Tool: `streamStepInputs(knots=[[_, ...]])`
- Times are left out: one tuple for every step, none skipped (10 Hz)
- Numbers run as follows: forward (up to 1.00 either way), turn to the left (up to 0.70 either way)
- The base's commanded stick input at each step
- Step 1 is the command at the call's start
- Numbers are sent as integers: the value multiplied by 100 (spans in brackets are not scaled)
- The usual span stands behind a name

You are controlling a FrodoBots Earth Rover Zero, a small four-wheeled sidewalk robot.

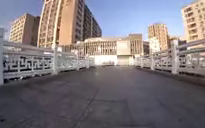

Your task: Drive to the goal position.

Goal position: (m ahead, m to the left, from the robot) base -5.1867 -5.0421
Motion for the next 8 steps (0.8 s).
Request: streamStepInputs(knots=[[45, 0], [45, 0], [45, 0], [45, 0], [45, 0], [45, 0], [45, 0], [45, 0]])
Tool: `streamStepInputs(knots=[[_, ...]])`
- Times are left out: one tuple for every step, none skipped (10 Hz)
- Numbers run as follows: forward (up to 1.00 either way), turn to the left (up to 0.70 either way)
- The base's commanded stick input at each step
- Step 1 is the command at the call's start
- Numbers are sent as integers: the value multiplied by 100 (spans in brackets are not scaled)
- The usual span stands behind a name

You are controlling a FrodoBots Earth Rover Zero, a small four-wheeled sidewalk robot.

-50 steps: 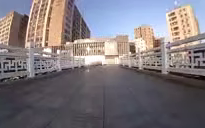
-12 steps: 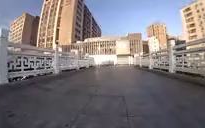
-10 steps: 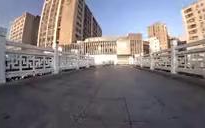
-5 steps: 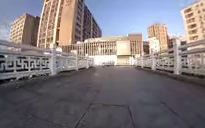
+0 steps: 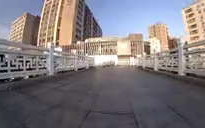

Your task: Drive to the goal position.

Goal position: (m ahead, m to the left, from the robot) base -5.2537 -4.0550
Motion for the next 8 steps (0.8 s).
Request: streamStepInputs(knots=[[45, 0], [45, 0], [45, 0], [45, 0], [45, 0], [45, 0], [45, 0], [45, 0]])
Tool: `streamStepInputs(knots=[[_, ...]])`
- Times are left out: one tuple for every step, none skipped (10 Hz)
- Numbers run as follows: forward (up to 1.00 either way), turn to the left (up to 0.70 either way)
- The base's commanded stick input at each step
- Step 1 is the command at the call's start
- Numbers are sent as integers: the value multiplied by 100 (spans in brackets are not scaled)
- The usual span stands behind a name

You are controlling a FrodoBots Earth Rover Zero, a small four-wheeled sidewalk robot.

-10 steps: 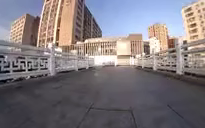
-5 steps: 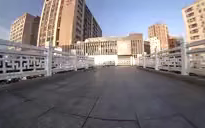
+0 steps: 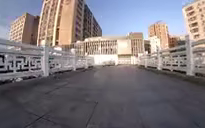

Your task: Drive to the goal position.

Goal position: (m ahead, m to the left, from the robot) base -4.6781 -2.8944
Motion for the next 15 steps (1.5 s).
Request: streamStepInputs(knots=[[45, 0], [45, 0], [45, 0], [45, 0], [45, 0], [45, 0], [45, 0], [45, 0], [45, 0], [45, 0], [45, 0], [45, 0], [45, 0], [45, 0], [45, 0]])
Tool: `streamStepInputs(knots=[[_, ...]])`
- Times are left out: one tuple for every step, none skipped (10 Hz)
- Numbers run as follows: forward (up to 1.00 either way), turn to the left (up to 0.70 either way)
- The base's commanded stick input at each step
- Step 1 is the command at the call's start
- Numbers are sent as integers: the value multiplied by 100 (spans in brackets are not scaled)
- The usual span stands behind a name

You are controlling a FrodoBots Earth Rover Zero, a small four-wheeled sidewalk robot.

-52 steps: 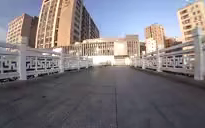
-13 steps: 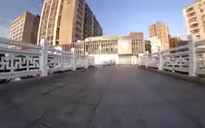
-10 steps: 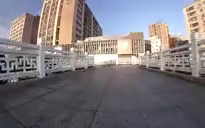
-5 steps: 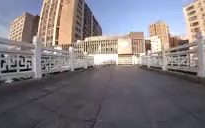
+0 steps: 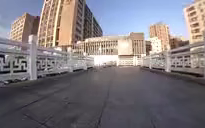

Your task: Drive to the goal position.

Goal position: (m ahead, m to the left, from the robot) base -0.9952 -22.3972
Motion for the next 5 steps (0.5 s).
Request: streamStepInputs(knots=[[45, 0], [45, 0], [45, 0], [45, 0], [45, 0]])
